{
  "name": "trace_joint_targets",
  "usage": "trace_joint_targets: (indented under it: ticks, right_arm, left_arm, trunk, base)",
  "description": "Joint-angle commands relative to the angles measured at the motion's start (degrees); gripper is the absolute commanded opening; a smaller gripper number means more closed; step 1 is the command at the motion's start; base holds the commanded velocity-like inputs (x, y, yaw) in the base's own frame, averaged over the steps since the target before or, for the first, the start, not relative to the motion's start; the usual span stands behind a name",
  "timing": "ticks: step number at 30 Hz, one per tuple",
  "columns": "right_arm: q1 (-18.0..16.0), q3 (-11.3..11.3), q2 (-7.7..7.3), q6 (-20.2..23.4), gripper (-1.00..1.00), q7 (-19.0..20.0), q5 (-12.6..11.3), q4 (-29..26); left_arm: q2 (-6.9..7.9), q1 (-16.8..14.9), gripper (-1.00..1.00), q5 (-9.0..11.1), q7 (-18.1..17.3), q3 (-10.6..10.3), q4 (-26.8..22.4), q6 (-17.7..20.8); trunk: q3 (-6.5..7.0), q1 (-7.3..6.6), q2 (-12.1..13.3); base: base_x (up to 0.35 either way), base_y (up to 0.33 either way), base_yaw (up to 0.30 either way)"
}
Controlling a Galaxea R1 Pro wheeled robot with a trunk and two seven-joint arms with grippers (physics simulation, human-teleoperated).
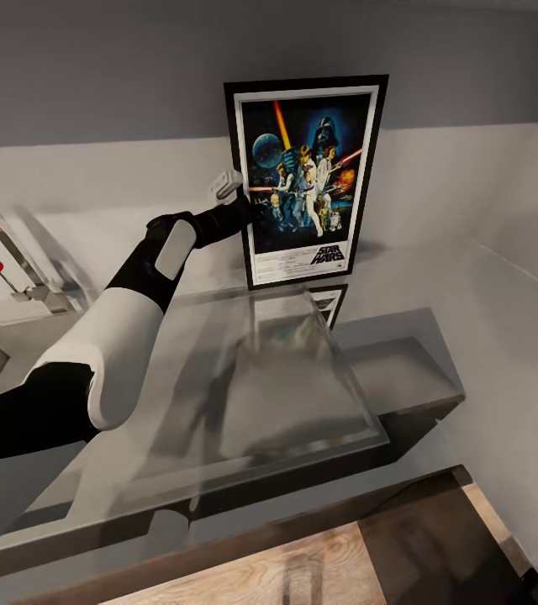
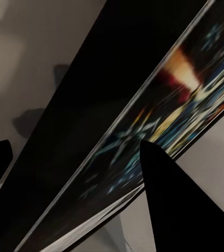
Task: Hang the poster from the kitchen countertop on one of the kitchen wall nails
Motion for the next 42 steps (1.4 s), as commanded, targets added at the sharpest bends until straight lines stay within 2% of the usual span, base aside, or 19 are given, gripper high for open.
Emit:
trace_joint_targets:
  ticks: [1,13,42]
  right_arm:
    - [0.03,-0.03,0.01,-0.06,1.0,-0.27,0.58,-0.06]
    - [0.03,-0.05,0.03,-0.06,1.0,-0.27,0.6,-0.06]
    - [0.03,-0.05,0.03,-0.06,1.0,-0.27,0.58,-0.06]
  left_arm:
    - [-0.05,-0.03,-1.0,0.32,-0.2,0.29,-0.02,0.48]
    - [-0.05,-0.03,-1.0,0.32,-0.2,0.29,-0.8,0.48]
    - [-0.05,-0.03,-1.0,0.32,-0.21,0.33,-0.81,0.53]
  trunk:
    - [-0.03,0.0,-0.02]
    - [-0.03,0.0,-0.02]
    - [-0.03,0.0,-0.02]
  base:
    - [0.0,0.0,0.0]
    - [-0.073,0.035,0.0]
    - [-0.246,0.002,0.0]
